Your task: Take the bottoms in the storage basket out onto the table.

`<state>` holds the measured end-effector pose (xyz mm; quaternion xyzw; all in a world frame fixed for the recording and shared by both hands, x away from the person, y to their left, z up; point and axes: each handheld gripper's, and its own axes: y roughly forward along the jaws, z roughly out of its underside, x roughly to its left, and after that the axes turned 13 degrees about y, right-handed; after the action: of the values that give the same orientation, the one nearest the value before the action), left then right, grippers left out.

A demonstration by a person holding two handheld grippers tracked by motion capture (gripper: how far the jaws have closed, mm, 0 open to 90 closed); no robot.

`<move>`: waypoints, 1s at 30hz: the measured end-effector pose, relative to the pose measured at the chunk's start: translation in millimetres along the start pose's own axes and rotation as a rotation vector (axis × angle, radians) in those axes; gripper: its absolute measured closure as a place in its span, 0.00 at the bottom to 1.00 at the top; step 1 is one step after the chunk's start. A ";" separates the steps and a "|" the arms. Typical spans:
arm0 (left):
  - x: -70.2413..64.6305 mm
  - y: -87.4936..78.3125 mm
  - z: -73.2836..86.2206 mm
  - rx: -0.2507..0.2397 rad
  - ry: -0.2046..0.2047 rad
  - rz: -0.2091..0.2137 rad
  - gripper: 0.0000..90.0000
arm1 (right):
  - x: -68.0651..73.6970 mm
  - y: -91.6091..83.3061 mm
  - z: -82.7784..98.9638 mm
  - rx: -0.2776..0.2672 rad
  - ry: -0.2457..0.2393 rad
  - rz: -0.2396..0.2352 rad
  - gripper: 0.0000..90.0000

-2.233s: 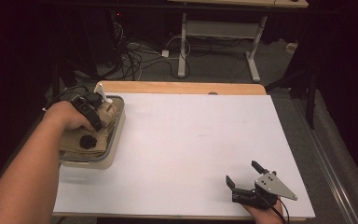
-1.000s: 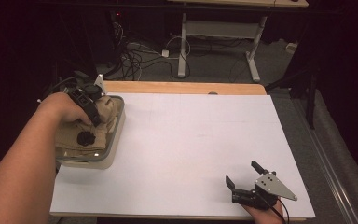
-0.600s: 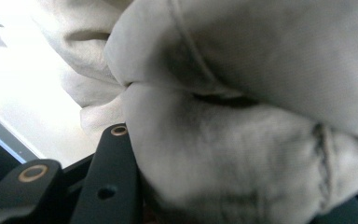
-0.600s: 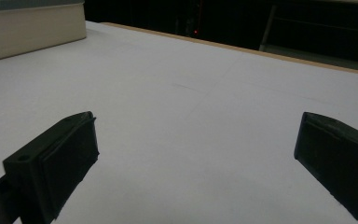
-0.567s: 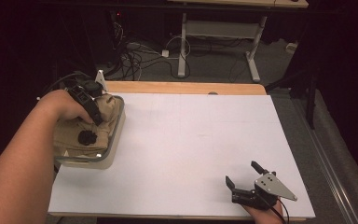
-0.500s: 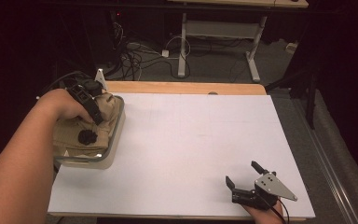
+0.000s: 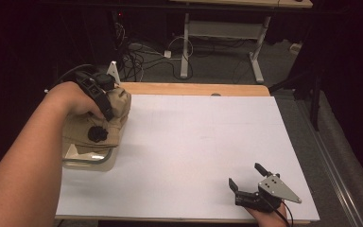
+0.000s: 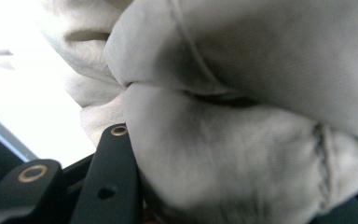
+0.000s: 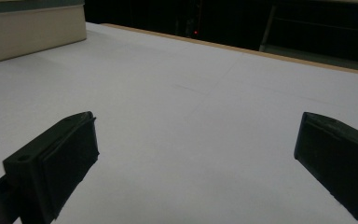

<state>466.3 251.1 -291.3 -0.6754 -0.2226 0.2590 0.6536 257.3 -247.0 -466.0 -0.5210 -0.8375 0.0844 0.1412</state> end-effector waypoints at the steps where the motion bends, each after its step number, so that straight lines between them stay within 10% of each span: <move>1: -0.9 -1.8 -0.4 0.004 -0.001 0.001 0.68 | -0.2 0.1 0.0 0.001 0.001 0.000 0.01; 12: -26.2 -27.0 -19.6 -0.013 0.026 -0.030 0.68 | 0.0 0.5 -0.3 -0.001 0.002 -0.002 0.01; 30: -59.6 -12.2 -61.9 -0.029 0.116 -0.031 0.68 | -1.5 -1.9 -1.0 -0.007 0.018 0.001 0.01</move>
<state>460.8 166.0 -274.9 -0.6953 -0.1982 0.2060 0.6594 256.7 -249.2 -464.7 -0.5226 -0.8363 0.0768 0.1469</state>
